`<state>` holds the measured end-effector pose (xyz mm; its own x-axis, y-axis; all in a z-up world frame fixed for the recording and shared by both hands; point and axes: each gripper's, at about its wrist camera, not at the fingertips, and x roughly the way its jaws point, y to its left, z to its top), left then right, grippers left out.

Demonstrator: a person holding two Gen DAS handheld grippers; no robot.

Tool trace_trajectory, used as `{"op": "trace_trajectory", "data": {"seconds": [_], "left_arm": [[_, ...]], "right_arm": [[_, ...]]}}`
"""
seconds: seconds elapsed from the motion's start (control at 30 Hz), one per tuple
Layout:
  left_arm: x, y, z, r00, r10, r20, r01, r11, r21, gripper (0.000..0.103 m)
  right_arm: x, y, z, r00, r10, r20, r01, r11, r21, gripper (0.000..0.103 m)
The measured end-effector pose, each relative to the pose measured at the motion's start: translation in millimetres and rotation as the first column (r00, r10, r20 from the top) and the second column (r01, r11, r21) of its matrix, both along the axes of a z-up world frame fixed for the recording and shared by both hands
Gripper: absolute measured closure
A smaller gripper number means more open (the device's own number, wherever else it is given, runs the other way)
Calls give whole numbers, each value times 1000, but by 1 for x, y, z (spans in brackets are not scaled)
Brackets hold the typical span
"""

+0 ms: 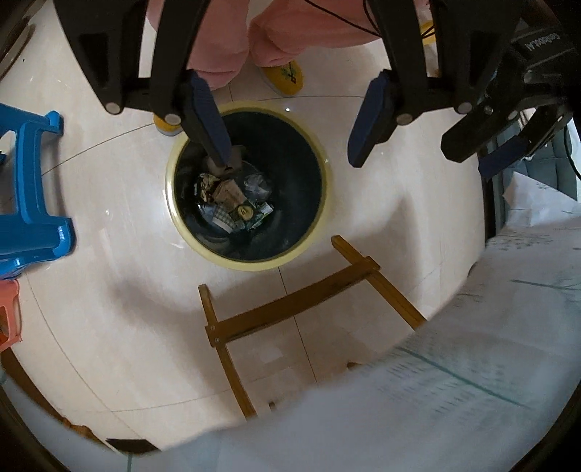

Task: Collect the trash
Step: 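Raise both tools back over the table toward the yellow bag and blue carton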

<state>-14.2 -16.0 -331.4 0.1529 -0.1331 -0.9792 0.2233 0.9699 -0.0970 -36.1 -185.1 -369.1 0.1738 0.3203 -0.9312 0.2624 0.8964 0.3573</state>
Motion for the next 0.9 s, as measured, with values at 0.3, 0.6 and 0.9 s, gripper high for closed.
{"op": "trace_trajectory", "data": {"seconds": [0.3, 0.6, 0.9], "left_arm": [[-11, 6, 106, 999, -16, 51, 18, 999, -32, 15], [-18, 10, 220, 989, -33, 144, 42, 997, -66, 15], [-15, 12, 298, 969, 4, 248, 22, 994, -104, 15]], "right_arm": [[-12, 3, 101, 998, 8, 64, -4, 998, -55, 36], [-25, 0, 223, 981, -4, 193, 15, 998, -55, 36], [-27, -8, 317, 943, 43, 330, -4, 993, -118, 36]]}}
